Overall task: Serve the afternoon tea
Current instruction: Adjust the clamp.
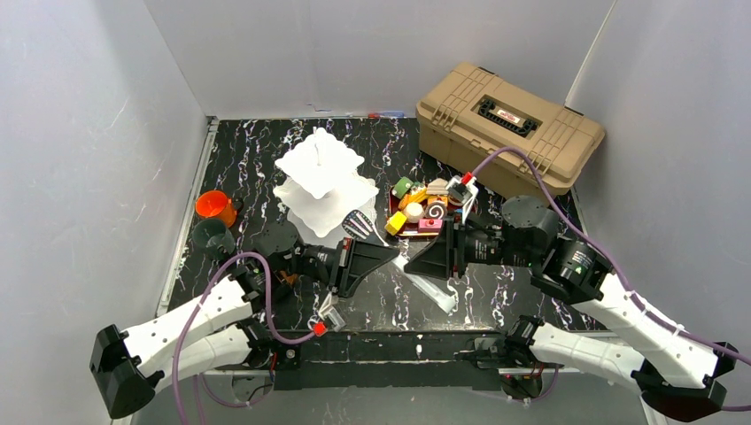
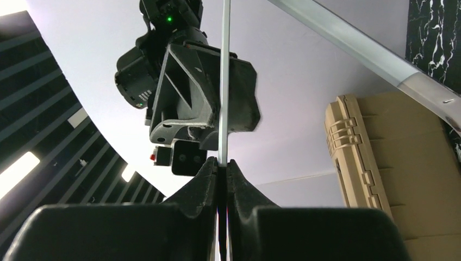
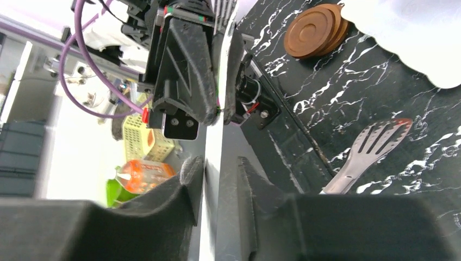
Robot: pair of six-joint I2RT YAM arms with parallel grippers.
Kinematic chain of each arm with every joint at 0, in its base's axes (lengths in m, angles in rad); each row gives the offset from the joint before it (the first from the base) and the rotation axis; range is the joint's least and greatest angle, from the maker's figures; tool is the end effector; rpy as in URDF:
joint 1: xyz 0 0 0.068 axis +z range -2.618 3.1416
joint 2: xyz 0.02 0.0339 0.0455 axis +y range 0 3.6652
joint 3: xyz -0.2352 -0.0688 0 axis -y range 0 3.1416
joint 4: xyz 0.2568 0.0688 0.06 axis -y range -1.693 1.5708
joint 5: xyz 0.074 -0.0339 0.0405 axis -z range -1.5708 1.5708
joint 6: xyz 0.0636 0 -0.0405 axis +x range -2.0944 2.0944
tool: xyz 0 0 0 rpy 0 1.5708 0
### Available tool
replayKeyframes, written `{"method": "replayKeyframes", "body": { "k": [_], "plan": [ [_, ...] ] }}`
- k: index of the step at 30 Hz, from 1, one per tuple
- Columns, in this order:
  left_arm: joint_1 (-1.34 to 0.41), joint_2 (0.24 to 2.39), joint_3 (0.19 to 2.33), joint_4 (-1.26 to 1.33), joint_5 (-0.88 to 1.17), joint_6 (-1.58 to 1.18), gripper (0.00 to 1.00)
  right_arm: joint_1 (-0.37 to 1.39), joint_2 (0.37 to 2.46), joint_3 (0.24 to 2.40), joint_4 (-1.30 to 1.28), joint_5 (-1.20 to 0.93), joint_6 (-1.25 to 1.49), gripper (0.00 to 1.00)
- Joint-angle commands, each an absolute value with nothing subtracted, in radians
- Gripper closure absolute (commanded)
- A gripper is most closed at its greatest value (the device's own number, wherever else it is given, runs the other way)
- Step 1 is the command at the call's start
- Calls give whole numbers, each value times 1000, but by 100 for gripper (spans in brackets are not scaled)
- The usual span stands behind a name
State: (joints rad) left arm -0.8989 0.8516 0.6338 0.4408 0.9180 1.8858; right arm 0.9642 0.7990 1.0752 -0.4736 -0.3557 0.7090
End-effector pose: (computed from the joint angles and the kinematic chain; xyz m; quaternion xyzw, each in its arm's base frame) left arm 0.1090 -0.2182 0.3185 0.6120 -0.2414 0.0883 0.7479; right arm 0.1059 0.1915 0.3836 -0.2081 0.7407 0.5549 0.3165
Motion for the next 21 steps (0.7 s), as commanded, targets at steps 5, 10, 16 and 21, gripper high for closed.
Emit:
{"method": "replayKeyframes", "body": {
  "k": [5,10,16,21],
  "plan": [
    [-900,872,637,485,795,1851,100,965,800,1076,-399,-400,703,99],
    [-900,880,637,482,747,1800,76,965,798,1087,-426,-380,681,99],
    [-900,797,639,214,715,1743,2,965,881,1226,-636,-263,527,99],
    [-902,727,827,-451,723,1634,2,965,960,1303,-790,-179,365,99]
  ]
}}
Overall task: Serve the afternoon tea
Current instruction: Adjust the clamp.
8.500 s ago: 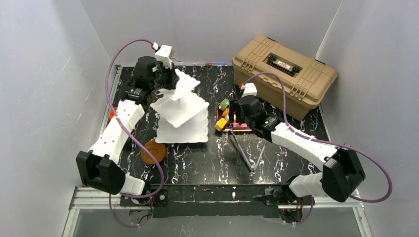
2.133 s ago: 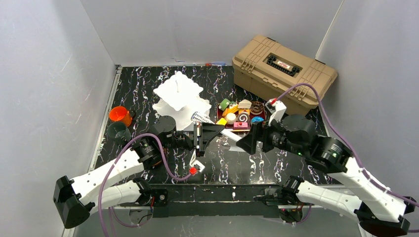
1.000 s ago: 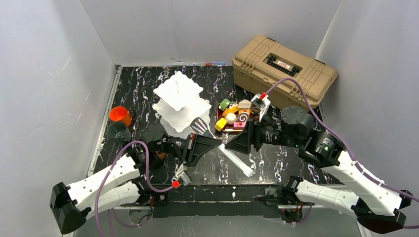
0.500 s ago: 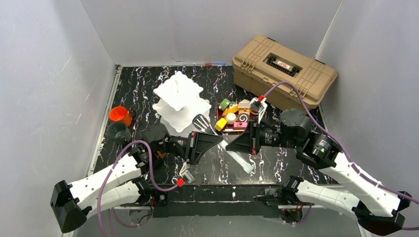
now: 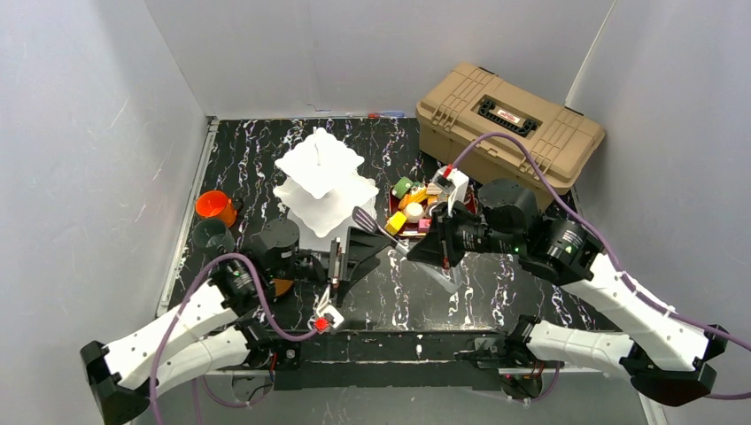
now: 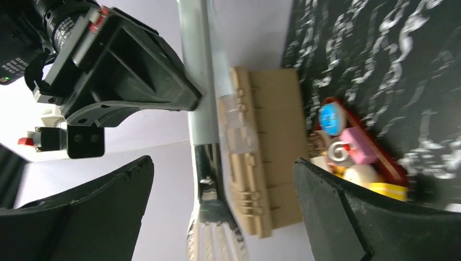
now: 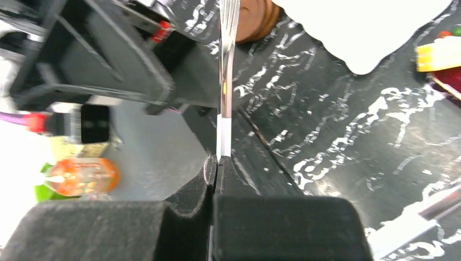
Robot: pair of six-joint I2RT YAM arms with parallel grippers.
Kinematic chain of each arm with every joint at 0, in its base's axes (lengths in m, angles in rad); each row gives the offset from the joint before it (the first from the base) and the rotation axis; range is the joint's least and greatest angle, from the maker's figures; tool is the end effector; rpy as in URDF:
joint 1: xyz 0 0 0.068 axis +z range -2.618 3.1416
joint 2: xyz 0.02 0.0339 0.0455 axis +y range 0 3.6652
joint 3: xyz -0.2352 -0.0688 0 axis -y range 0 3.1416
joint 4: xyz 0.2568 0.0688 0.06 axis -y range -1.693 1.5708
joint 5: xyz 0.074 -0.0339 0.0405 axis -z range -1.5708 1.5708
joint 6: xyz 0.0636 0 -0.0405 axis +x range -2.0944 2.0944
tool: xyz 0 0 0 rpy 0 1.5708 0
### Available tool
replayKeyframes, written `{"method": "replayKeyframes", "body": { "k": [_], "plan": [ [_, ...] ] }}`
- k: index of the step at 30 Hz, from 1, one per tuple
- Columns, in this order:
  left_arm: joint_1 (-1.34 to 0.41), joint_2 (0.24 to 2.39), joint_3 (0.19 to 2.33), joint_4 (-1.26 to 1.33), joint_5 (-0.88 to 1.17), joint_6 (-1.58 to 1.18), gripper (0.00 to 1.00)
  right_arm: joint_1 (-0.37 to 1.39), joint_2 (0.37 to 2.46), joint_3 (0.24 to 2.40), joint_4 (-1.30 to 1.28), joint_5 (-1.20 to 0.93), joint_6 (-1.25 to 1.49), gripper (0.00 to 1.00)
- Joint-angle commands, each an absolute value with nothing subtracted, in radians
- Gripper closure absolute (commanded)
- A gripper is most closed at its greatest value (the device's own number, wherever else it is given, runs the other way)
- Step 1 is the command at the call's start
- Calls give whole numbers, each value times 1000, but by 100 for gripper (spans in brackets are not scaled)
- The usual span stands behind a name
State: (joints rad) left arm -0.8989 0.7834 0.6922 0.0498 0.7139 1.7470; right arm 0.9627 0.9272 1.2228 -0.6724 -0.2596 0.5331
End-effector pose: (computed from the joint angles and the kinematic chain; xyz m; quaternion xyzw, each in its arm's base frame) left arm 0.1146 -0.2110 0.3108 0.7148 -0.0687 0.0371 0.6950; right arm 0.1197 0.2006 0.3840 -0.2459 0.7857 0.4576 0.3359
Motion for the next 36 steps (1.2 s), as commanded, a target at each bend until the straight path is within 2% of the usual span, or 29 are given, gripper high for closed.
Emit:
{"method": "replayKeyframes", "body": {
  "k": [1,5,9,12,21,27,31,33,36],
  "plan": [
    [-905,722,839,-514,726,1614,2,965,979,1308,-809,-170,338,99],
    [-946,730,879,-557,675,1423,2,965,1065,1325,-883,-147,254,99],
    [-971,895,1059,-620,559,1107,2,977,1097,1342,-900,-105,217,99],
    [-971,999,1164,-704,530,1080,3,992,1092,1355,-895,-93,202,99],
    [-974,1146,1231,-680,509,1068,14,1045,1073,1350,-913,-89,183,99],
    [-977,1214,1270,-668,487,1056,33,1054,1049,1334,-890,-110,177,99],
    [-977,1239,1287,-651,469,1018,41,1055,1045,1332,-882,-112,173,99],
    [-977,1248,1298,-650,474,997,54,1055,1045,1329,-871,-118,174,99],
    [-978,1251,1309,-649,480,984,79,1057,1042,1320,-858,-120,183,99]
  ]
}}
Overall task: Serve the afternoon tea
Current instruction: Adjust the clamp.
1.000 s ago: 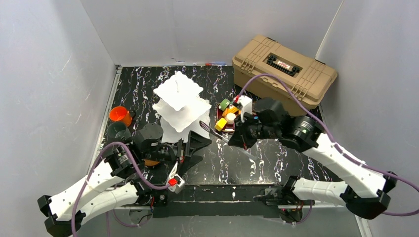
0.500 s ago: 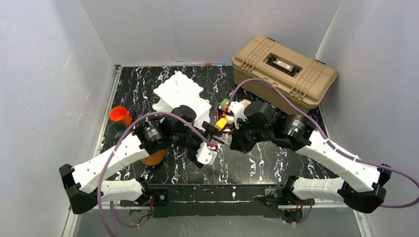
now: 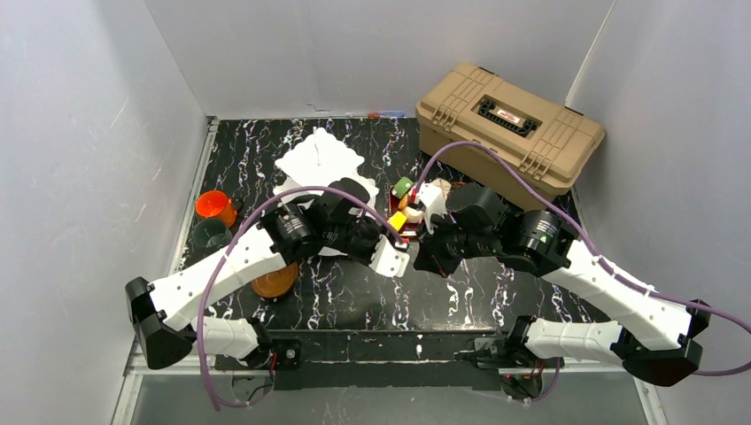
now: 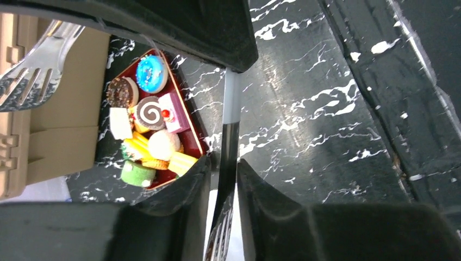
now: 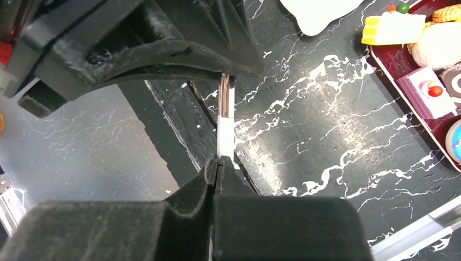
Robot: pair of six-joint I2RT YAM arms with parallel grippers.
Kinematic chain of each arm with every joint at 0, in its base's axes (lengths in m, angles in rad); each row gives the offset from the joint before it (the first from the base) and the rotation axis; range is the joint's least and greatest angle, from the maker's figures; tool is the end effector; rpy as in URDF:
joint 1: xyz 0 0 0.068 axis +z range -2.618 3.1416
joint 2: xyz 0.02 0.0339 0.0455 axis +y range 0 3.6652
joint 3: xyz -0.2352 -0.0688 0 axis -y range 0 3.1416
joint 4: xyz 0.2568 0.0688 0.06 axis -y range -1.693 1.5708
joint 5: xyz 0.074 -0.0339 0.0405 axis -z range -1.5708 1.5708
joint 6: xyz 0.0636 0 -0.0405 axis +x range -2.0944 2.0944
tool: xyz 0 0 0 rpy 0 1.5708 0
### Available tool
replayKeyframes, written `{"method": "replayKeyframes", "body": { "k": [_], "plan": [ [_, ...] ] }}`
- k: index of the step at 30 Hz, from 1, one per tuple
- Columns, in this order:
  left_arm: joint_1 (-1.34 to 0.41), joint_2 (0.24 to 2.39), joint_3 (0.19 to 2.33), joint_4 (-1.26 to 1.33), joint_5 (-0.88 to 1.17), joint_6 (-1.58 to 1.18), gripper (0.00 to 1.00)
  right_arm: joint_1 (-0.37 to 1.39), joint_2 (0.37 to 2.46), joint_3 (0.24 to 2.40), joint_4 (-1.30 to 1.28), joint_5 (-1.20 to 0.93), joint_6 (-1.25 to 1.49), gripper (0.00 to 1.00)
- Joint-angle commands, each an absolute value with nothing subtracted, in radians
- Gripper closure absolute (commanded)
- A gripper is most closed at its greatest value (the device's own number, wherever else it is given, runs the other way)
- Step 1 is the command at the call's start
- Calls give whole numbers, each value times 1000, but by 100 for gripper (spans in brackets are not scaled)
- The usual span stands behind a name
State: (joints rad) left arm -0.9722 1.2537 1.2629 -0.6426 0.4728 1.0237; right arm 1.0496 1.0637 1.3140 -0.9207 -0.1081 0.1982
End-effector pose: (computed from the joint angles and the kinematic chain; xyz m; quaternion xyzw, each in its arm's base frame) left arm 0.1497 -0.2709 0.3220 0.7862 0.3812 -0.1976 0.4444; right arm 0.1172 0.2178 0.3556 -0.3927 0.8091 0.2933 0.3242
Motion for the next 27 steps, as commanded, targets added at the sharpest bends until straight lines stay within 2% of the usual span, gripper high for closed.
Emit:
{"method": "replayKeyframes", "body": {
  "k": [1,2,3,6,8,10,15,20,27],
  "plan": [
    [-978,1253,1313,-649,478,979,87,1057,1041,1316,-852,-120,187,99],
    [-979,1255,1317,-649,475,975,95,1057,1035,1312,-847,-118,193,99],
    [-979,1256,1318,-649,472,972,99,1057,1031,1307,-838,-118,201,99],
    [-978,1257,1317,-649,465,957,100,1057,1011,1293,-814,-105,230,74],
    [-978,1253,1315,-651,461,936,100,1057,989,1302,-814,-69,259,34],
    [-977,1243,1300,-651,459,929,100,1057,957,1322,-824,-25,285,3],
    [-977,1223,1266,-651,430,923,100,1057,858,1362,-882,148,336,2],
    [-978,1220,1262,-660,424,933,100,1057,851,1397,-988,278,349,2],
    [-978,1206,1259,-671,446,974,100,1057,852,1383,-979,273,256,2]
  ]
}}
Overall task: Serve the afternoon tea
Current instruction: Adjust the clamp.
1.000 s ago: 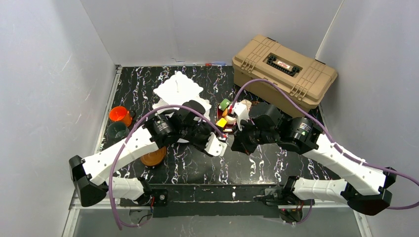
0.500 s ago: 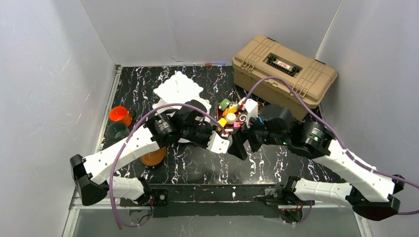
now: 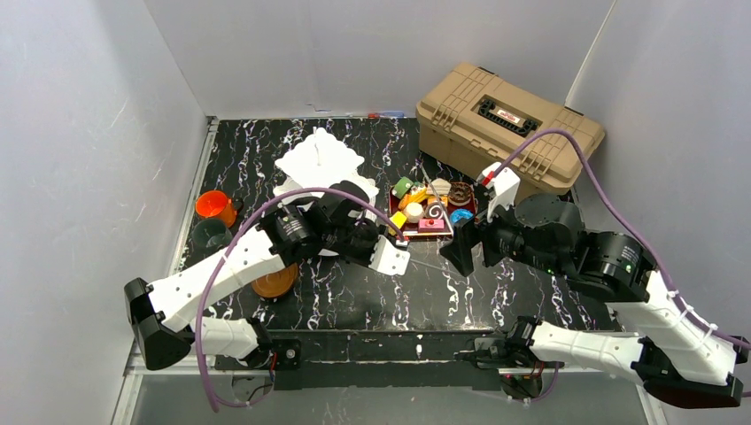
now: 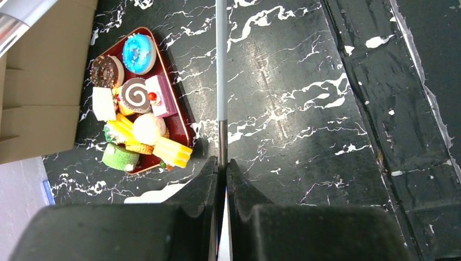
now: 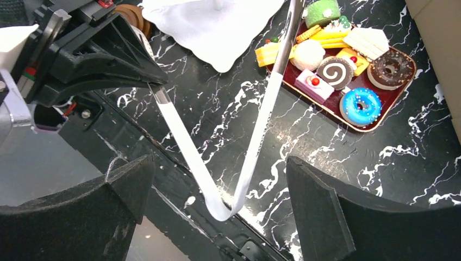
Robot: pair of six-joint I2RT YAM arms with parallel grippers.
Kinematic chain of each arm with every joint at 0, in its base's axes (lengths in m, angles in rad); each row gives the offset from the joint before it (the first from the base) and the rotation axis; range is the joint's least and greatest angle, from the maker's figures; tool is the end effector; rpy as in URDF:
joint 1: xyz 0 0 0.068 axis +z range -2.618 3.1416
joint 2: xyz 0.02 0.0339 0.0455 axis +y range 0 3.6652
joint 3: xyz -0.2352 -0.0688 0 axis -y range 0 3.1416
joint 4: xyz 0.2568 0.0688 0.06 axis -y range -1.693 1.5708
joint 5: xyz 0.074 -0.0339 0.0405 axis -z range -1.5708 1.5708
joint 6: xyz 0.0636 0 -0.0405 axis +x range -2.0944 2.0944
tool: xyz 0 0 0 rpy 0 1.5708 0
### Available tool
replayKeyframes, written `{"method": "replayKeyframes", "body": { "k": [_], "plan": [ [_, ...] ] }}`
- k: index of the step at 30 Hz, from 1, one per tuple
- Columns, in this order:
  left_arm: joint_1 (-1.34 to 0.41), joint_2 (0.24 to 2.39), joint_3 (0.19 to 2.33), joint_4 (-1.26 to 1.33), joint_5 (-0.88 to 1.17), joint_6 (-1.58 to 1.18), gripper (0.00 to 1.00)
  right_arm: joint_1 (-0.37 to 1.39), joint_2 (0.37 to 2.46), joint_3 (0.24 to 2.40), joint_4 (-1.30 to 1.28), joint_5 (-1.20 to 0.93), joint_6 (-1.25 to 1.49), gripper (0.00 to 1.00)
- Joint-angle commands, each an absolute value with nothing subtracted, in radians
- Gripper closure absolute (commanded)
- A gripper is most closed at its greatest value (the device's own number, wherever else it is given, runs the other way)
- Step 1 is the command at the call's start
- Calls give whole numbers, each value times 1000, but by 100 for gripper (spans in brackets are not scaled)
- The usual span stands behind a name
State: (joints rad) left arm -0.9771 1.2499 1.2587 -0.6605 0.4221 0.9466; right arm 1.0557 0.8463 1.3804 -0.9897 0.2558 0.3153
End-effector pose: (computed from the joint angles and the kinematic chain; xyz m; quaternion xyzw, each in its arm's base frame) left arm 0.1502 -0.2691 0.3189 0.7720 0.4251 -0.1943 0.4308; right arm 0.1009 0.1455 0.4124 -0.2416 0.8090 0.2485 0.4748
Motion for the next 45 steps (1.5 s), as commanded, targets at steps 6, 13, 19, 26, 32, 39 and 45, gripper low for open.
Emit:
{"method": "replayKeyframes", "body": {
  "k": [6,13,19,26,32,39,45],
  "plan": [
    [-977,1194,1261,-688,474,999,100,1057,854,1346,-904,139,182,1],
    [-978,1177,1262,-703,490,1022,100,1057,835,1325,-892,113,153,2],
    [-977,1177,1272,-725,480,1015,100,1057,864,1266,-905,64,161,1],
    [-938,1207,1282,-750,519,1004,100,1057,797,1215,-886,32,168,2],
    [-930,1238,1334,-769,563,979,100,1057,753,1136,-878,-29,170,2],
    [-927,1258,1379,-809,594,973,100,1057,770,1133,-874,-26,94,1],
    [-927,1254,1390,-844,623,973,100,1057,783,1144,-832,109,47,1]
  ]
}}
